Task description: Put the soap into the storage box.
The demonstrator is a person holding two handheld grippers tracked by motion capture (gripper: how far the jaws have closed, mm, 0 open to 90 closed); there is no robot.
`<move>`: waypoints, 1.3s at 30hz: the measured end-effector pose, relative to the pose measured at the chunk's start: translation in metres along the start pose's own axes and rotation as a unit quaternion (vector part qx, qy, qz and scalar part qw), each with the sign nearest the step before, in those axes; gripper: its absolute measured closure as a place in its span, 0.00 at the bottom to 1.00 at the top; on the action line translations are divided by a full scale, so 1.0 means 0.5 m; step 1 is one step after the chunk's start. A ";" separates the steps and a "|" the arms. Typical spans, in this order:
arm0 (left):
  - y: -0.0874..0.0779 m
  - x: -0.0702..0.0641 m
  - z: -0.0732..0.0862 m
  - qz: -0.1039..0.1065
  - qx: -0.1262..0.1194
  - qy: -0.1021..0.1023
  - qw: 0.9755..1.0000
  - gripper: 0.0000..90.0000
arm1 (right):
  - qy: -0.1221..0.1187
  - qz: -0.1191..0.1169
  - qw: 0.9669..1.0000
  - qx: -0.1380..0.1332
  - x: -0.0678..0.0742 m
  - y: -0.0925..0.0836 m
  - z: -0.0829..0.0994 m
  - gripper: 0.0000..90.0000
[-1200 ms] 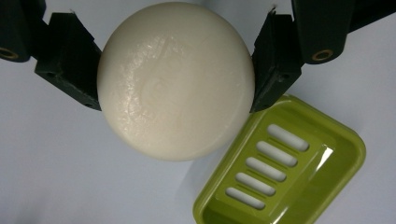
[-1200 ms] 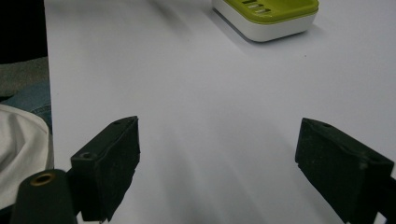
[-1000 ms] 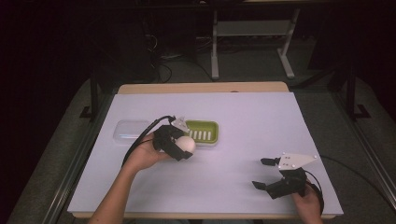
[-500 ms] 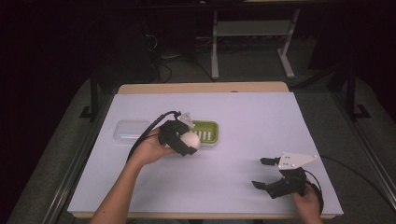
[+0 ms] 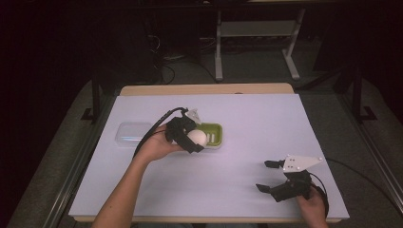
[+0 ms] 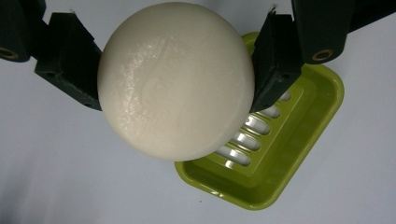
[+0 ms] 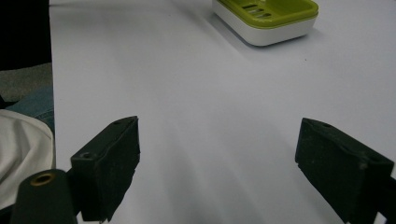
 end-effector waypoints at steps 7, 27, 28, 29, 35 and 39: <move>0.012 0.008 -0.013 0.004 0.000 0.004 1.000 0.28 | 0.001 -0.001 1.000 0.001 -0.001 0.000 0.001 0.15; 0.031 0.048 -0.045 0.000 -0.003 -0.011 1.000 0.28 | 0.004 0.000 1.000 -0.003 -0.004 -0.003 0.001 0.15; 0.032 0.050 -0.046 0.000 -0.006 -0.015 1.000 0.28 | 0.004 0.000 1.000 -0.003 -0.004 -0.003 0.001 0.15; 0.033 0.052 -0.047 0.000 -0.004 -0.015 1.000 0.28 | 0.004 0.001 1.000 -0.003 -0.004 -0.003 0.001 0.15; 0.041 0.064 -0.050 -0.004 0.000 -0.023 1.000 0.28 | 0.004 0.001 1.000 -0.005 -0.005 -0.004 0.002 0.14; 0.051 0.066 -0.050 -0.004 0.003 -0.028 1.000 0.28 | 0.004 0.001 1.000 -0.004 -0.004 -0.003 0.002 0.15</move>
Point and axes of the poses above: each handheld gripper's, and its own axes: y roughly forward along the jaws, z roughly out of its underside, x roughly to its left, the point moved 5 cm from there along y, roughly forward along the jaws, and after that the axes turned 8 degrees about -z, right-handed, at the moved point
